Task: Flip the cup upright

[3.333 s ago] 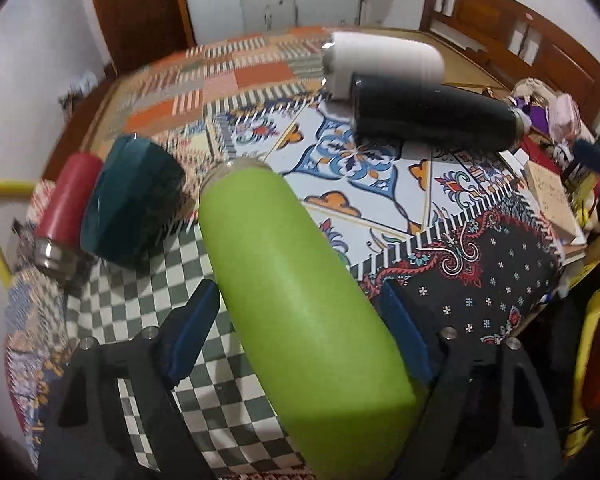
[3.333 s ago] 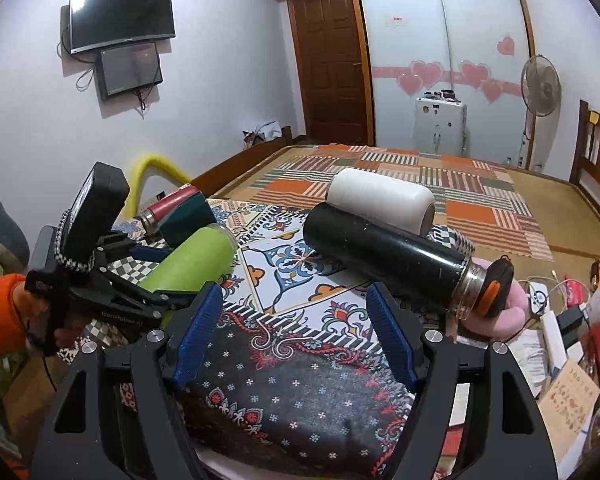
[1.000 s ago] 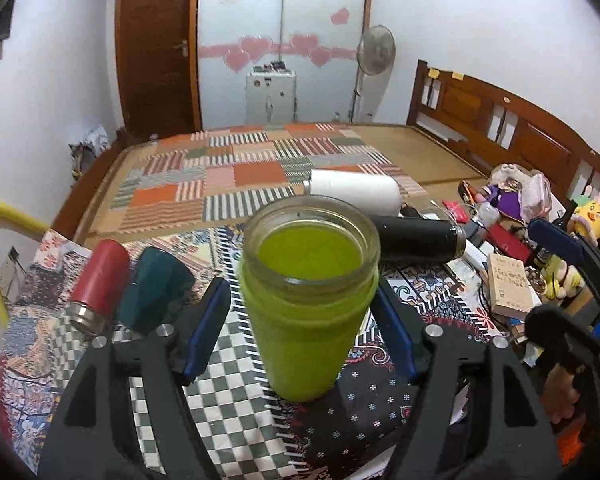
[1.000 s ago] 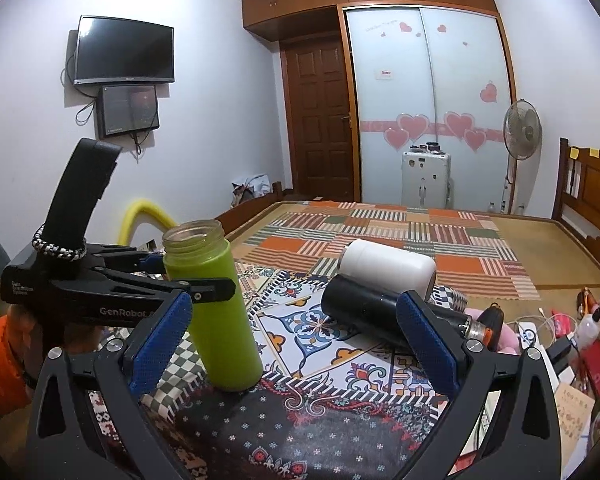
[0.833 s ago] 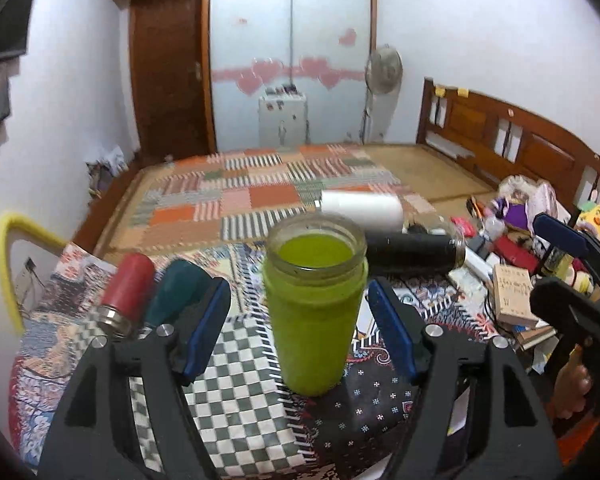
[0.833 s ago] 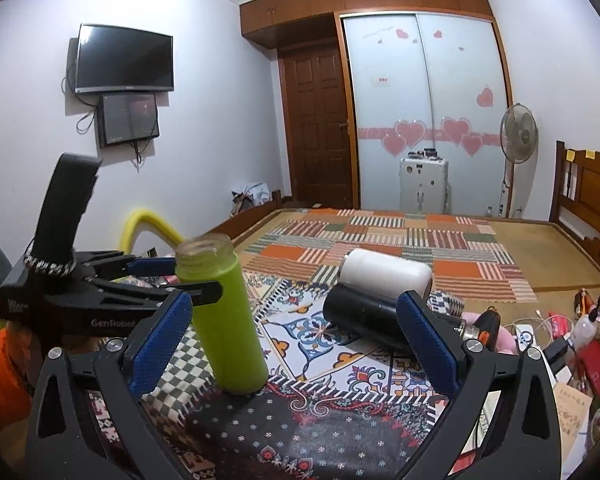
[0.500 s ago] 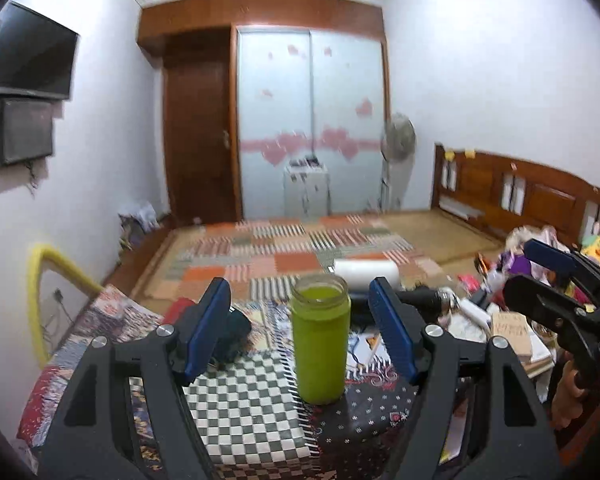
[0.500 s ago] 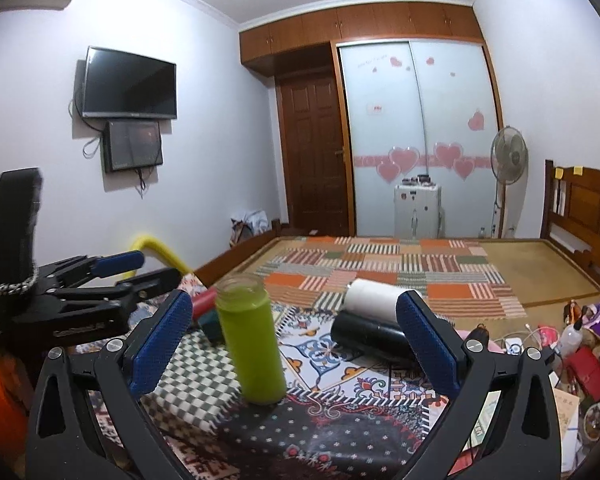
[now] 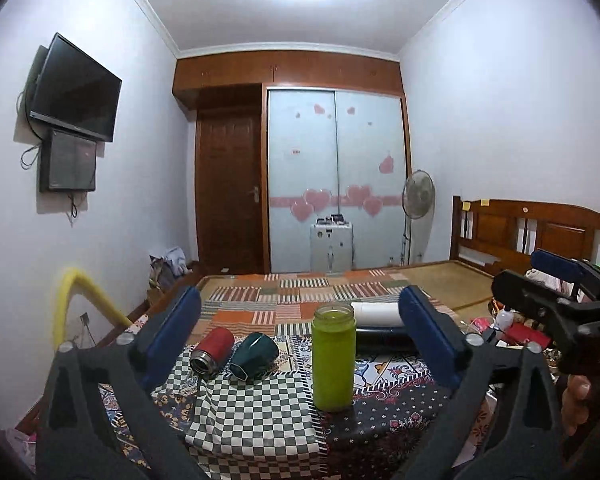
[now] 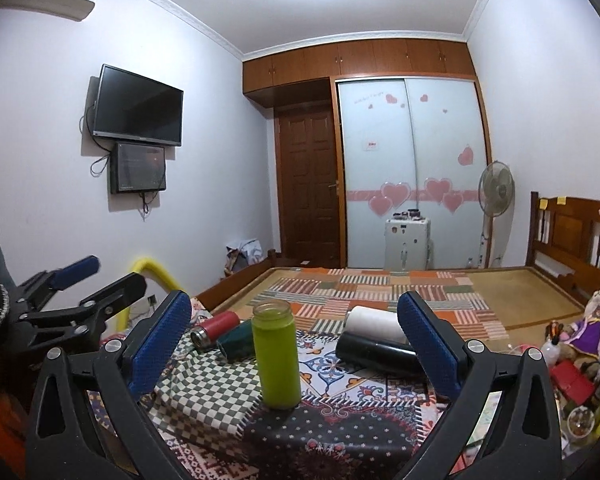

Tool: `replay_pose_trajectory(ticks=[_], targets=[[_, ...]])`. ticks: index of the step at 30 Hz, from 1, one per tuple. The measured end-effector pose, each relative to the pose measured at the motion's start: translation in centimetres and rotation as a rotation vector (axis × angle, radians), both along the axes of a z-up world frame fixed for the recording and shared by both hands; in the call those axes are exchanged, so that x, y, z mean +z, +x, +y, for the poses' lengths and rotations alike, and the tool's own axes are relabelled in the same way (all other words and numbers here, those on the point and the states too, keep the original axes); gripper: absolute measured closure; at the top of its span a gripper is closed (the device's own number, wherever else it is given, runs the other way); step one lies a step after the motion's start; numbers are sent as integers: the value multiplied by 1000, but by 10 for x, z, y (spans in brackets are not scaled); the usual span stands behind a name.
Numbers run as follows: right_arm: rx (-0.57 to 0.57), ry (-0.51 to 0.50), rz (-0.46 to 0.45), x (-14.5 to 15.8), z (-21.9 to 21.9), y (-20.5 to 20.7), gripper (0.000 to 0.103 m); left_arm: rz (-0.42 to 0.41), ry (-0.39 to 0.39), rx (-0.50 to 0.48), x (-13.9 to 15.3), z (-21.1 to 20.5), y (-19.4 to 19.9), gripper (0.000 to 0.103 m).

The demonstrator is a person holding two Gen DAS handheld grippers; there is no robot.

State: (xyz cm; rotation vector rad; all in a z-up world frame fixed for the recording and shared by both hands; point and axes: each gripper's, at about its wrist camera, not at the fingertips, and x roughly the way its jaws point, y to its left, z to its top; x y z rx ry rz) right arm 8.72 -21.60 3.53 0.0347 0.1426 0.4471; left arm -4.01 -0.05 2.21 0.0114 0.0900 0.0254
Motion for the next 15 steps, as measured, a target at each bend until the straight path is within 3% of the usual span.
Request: replay_pose_trajectory(ticks=[15], targets=[[-52, -1, -3, -5, -5, -11, 0, 4, -18, 9, -9, -1, -7, 0]])
